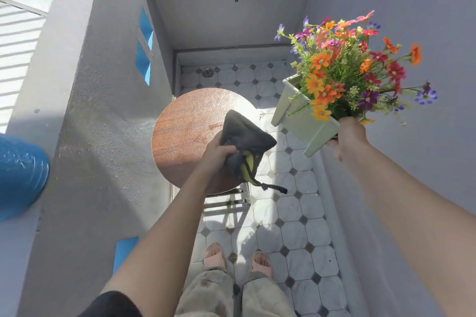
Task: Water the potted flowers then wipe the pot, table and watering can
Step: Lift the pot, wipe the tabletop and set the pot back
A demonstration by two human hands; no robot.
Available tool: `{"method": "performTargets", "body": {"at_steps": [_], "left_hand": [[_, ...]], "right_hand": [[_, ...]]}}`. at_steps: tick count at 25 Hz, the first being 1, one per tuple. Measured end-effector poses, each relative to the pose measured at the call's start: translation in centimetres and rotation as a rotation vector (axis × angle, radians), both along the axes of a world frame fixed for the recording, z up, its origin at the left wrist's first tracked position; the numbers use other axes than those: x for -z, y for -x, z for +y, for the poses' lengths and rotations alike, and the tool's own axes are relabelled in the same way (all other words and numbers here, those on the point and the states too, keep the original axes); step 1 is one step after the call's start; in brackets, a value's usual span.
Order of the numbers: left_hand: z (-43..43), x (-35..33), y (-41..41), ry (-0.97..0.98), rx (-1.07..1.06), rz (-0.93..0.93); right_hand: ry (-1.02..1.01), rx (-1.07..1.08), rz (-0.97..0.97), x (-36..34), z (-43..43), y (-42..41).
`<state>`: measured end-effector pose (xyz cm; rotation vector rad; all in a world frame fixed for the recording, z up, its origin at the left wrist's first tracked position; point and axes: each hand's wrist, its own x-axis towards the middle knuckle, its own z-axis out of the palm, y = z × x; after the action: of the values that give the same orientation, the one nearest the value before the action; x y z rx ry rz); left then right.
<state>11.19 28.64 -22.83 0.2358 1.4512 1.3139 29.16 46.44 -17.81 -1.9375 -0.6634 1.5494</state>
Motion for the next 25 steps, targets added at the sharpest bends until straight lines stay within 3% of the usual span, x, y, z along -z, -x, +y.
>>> {"method": "performTargets", "body": {"at_steps": [2, 4, 6, 8, 11, 14, 16, 20, 25], "left_hand": [[-1.2, 0.9, 2.0, 0.230, 0.188, 0.350], [-1.8, 1.6, 2.6, 0.514, 0.233, 0.781], [-1.3, 1.4, 1.5, 0.348, 0.162, 1.191], [-0.3, 2.2, 0.7, 0.145, 0.280, 1.382], [-0.2, 5.1, 0.4, 0.391, 0.690, 1.452], [-2.5, 6.4, 0.3, 0.286, 0.938, 1.496], [-5.1, 6.5, 1.1, 0.208, 0.995, 1.508], [-9.2, 6.4, 5.0, 0.225, 0.889, 1.502], [-3.7, 6.7, 10.7, 0.414, 0.532, 1.442]], "right_hand": [[0.002, -0.037, -0.019, -0.1, -0.2, -0.1], [0.006, -0.033, -0.032, -0.2, -0.4, 0.0], [0.008, -0.039, -0.055, -0.2, -0.7, 0.1], [0.013, -0.045, -0.068, -0.2, -0.8, 0.2], [0.021, -0.037, -0.070, 0.1, -1.1, 0.4], [0.023, -0.033, -0.070, 0.4, -1.0, 0.8], [0.021, -0.038, -0.061, 0.5, -1.0, 1.1], [0.002, -0.044, -0.033, 0.5, -0.8, 1.2], [-0.019, -0.039, 0.000, 0.4, -0.5, 1.1]]}}
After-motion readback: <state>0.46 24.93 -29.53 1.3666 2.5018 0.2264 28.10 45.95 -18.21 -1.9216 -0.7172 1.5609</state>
